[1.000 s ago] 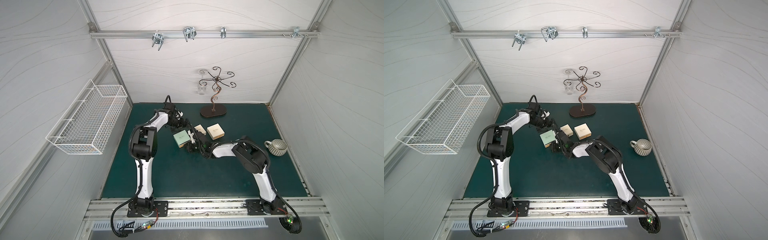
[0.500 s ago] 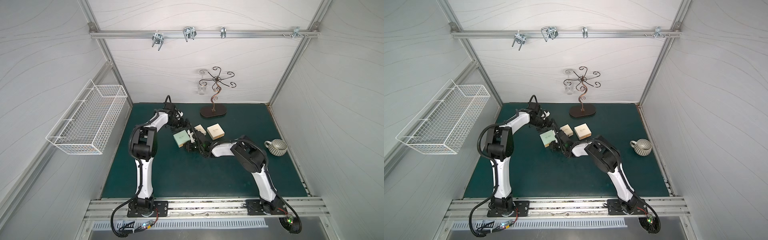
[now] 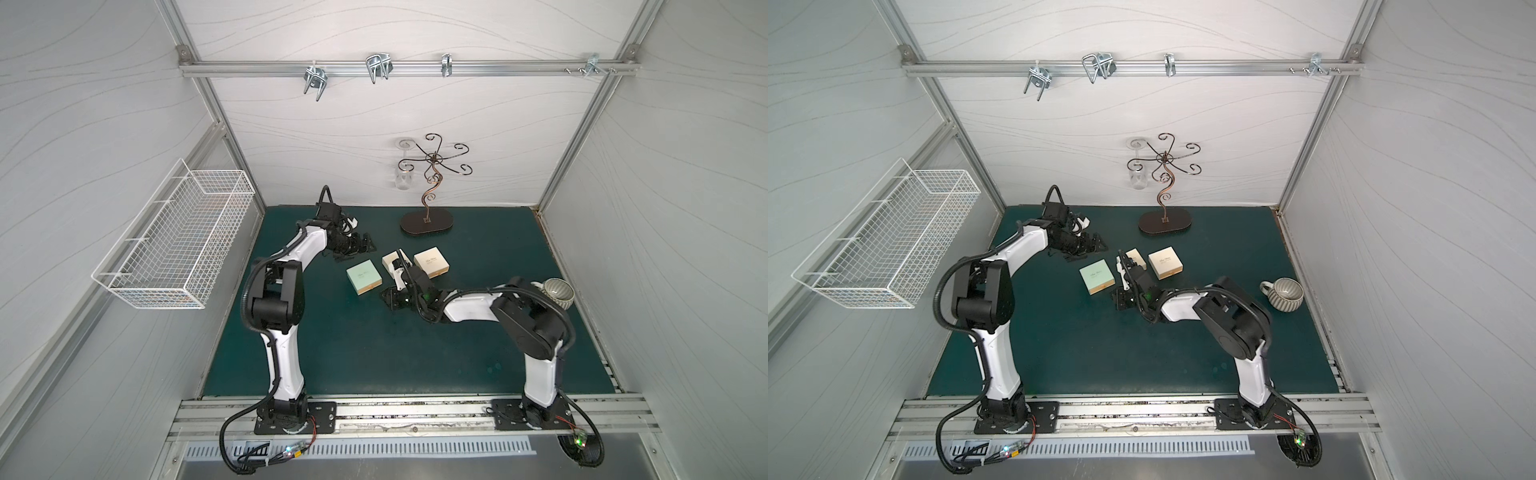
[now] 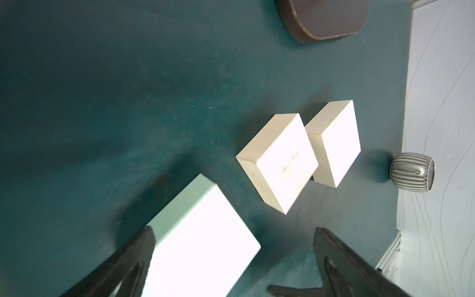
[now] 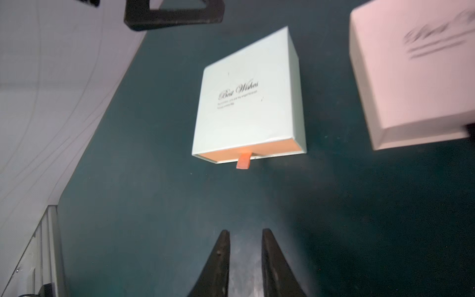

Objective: Place the earrings into the drawer-style jewelry box
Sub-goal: Close the drawer of the jewelry box, then reset both arms

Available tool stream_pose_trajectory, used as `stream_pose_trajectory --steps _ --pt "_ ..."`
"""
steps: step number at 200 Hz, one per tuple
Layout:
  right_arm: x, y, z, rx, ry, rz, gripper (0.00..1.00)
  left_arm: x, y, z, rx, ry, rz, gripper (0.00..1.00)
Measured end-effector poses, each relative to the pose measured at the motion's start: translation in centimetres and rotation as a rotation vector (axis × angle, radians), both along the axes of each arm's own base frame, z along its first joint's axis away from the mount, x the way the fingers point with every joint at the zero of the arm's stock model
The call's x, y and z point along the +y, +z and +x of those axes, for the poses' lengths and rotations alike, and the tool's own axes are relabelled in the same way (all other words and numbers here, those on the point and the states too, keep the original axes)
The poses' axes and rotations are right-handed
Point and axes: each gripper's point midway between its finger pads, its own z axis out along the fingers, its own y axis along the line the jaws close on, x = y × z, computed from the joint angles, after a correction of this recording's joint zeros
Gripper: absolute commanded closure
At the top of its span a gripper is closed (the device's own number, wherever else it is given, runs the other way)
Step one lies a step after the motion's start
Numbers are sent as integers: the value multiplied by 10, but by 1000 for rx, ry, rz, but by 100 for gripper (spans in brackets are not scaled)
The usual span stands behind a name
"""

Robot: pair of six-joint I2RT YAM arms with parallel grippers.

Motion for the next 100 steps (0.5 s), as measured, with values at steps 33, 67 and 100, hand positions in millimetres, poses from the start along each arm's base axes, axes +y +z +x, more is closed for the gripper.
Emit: stream_pose_trajectory --steps 33,67,100 --pt "-55 60 19 -105 -83 17 70 30 39 -13 -176 104 48 1" --pt "-151 116 49 -207 -239 18 63 85 51 -27 -325 310 91 1" --pt "-242 136 59 -295 -396 -104 45 120 24 -51 -357 426 214 1"
